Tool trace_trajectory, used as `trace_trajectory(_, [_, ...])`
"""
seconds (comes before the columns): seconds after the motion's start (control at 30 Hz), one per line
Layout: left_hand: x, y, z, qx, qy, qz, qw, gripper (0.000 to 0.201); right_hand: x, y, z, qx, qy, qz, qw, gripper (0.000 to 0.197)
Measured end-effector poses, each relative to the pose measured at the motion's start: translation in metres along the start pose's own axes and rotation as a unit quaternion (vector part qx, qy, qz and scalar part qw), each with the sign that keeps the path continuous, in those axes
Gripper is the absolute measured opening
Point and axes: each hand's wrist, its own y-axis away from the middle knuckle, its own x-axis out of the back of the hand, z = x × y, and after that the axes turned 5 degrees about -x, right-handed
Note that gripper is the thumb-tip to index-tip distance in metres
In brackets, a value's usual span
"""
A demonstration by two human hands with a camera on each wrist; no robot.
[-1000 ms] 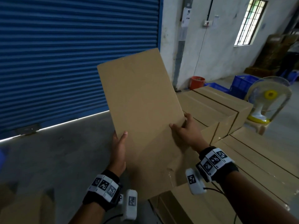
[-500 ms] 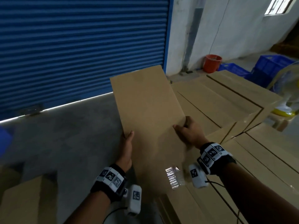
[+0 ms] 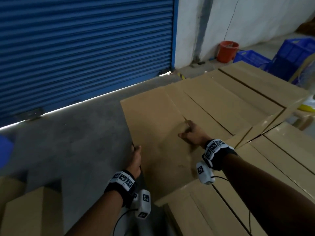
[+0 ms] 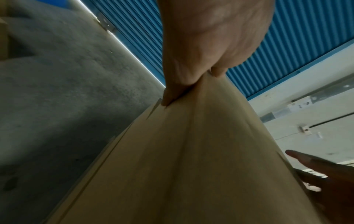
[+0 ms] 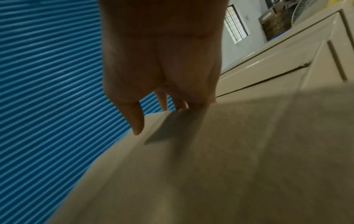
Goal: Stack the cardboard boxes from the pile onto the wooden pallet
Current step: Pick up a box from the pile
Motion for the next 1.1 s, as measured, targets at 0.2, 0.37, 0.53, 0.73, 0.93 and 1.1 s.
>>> trace_trajectory(0.2, [-0.003,-0.014,-0.044,0.063,-0.047,-0.114,0.99,0.052,-0.013,0.0,0.0,0.019,0.047,-0.082,0.995,0.055])
trace_trajectory(0.37, [-0.002,-0.022,-0.057,0.085,-0.08,-0.138,0.984,0.041,-0.024,0.022,-0.005,0.027,0.092,-0.089,0.991,0.05])
trace_trajectory(0.53, [0.006,-0.024,-0.044,0.064,-0.103,-0.151,0.981,0.019,-0.035,0.046,-0.005,0.04,0.161,-0.048,0.985,0.032])
trace_trajectory(0.73, [0.015,-0.04,-0.045,0.082,-0.136,-0.153,0.975,0.047,-0.059,0.077,0.02,-0.002,0.154,0.015,0.988,0.026])
trace_trajectory(0.93, [0.01,-0.049,-0.044,0.102,-0.116,-0.167,0.974,0.054,-0.089,0.1,0.058,-0.267,0.046,0.202,0.941,0.055])
trace_trajectory(1.1, [-0.001,-0.048,-0.033,0.112,-0.095,-0.179,0.973,0.053,-0.097,0.086,0.068,-0.252,-0.12,0.231,0.932,0.065])
